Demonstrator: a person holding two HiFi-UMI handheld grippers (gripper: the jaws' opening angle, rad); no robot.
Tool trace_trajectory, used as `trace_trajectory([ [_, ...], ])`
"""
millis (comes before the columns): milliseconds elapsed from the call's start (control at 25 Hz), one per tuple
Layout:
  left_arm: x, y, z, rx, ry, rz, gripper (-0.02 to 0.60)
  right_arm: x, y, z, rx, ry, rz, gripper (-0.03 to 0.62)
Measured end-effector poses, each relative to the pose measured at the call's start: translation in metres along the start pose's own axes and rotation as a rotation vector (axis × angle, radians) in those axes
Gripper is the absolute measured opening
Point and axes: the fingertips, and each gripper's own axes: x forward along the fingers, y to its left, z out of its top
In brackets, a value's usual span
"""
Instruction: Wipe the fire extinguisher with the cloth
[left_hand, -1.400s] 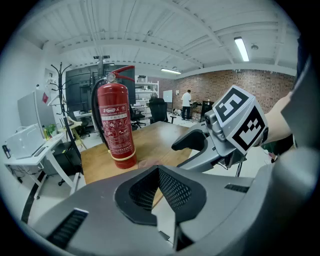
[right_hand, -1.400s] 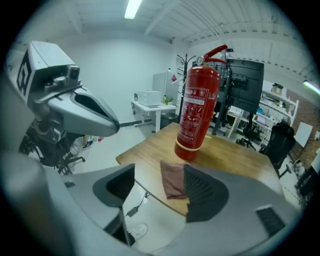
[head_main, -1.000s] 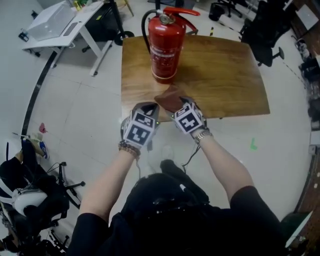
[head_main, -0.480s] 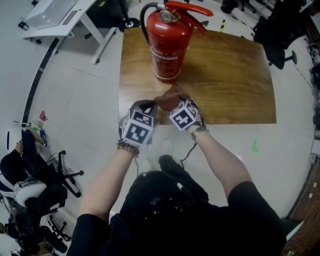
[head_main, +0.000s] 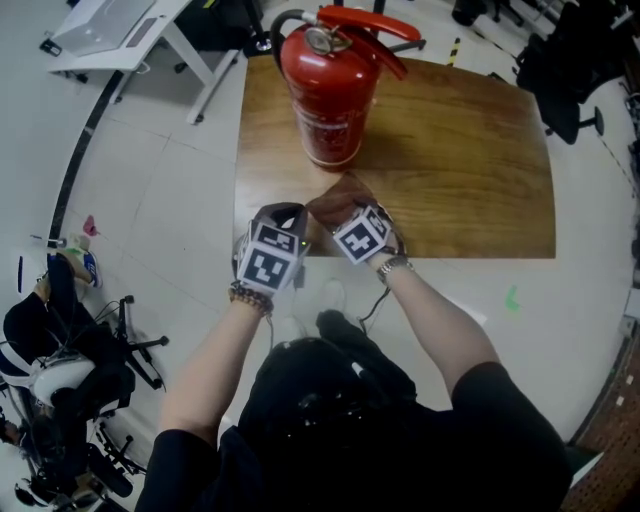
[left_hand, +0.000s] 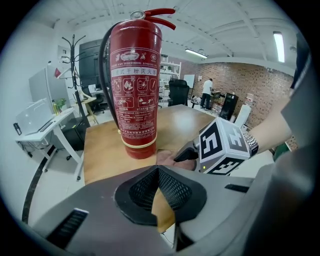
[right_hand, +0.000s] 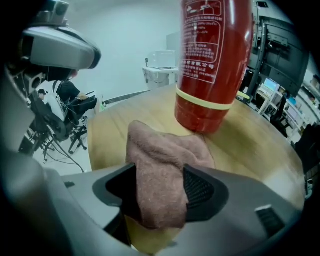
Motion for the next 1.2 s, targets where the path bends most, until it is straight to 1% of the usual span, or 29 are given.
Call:
trace_trajectory([
  [160, 0.002, 0.001, 0.005, 0.001, -0.001, 0.012, 0.000, -0.004, -0.011, -0.004, 0.016, 0.021, -0.032, 0.254],
  [280, -0.003, 0.004, 0.011, 0.001, -0.013, 0.025, 0.000, -0.005, -0.012, -0.004, 0.009, 0.013, -0.044, 0.227],
  [400, -0.008, 0.010, 0.016, 0.001, -0.023, 0.036, 0.000, -0.001, -0.009, -0.001, 0.006, 0.001, -0.036, 0.168],
  [520, -0.011, 0.015, 0.019, 0.001, -0.032, 0.043, 0.000, 0.000, -0.008, 0.000, 0.002, 0.002, -0.036, 0.142],
  [760, -0.019, 0.021, 0.024, 0.024, -0.048, 0.034, 0.000, 0.000, -0.004, -0.001, 0.055, 0.011, -0.022, 0.112],
  [880, -0.021, 0.025, 0.026, 0.046, -0.052, 0.016, 0.000, -0.005, -0.007, 0.001, 0.087, 0.001, -0.035, 0.103],
  [1040, -0.024, 0.033, 0.030, 0.078, -0.062, -0.010, 0.000, -0.024, -0.008, 0.012, 0.136, -0.055, -0.068, 0.097],
  [1200, -0.027, 0.043, 0.037, 0.112, -0.079, -0.047, 0.000, -0.054, -0.008, 0.032, 0.183, -0.126, -0.111, 0.095],
])
